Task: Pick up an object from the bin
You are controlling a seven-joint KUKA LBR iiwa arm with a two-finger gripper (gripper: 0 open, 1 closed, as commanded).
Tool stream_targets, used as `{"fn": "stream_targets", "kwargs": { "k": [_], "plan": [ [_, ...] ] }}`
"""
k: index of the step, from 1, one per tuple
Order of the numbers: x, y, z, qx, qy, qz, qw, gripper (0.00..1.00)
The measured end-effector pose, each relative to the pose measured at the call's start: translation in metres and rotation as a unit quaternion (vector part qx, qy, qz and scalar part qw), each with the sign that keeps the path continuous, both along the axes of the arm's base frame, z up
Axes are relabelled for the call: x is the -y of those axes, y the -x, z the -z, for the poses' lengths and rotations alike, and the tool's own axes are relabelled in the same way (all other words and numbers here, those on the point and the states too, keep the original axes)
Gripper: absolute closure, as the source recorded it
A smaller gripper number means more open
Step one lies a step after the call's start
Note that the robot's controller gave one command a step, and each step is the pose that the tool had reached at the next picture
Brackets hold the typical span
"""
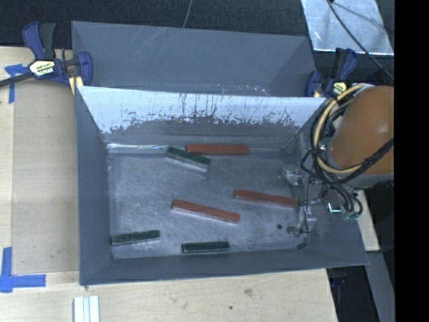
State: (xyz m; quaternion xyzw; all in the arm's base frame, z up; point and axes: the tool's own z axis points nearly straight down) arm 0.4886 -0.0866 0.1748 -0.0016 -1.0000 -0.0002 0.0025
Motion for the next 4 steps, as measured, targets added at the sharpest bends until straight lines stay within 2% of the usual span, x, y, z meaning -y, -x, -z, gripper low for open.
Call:
{"fn": "stream_targets", "kwargs": {
  "k": [1, 2, 3, 4],
  "plan": [
    [0.000, -0.002, -0.004, 0.0041, 0.001, -0.002, 1.0000, 0.00],
    [0.013, -0.053, 0.082, 0.0033, 0.002, -0.063, 0.9980, 0.00],
    [-0.022, -0.044, 0.094, 0.0040, 0.000, -0.104, 0.9945, 1.00],
    [-0.022, -0.044, 0.094, 0.0039, 0.000, -0.105, 0.9945, 1.00]
  ]
}}
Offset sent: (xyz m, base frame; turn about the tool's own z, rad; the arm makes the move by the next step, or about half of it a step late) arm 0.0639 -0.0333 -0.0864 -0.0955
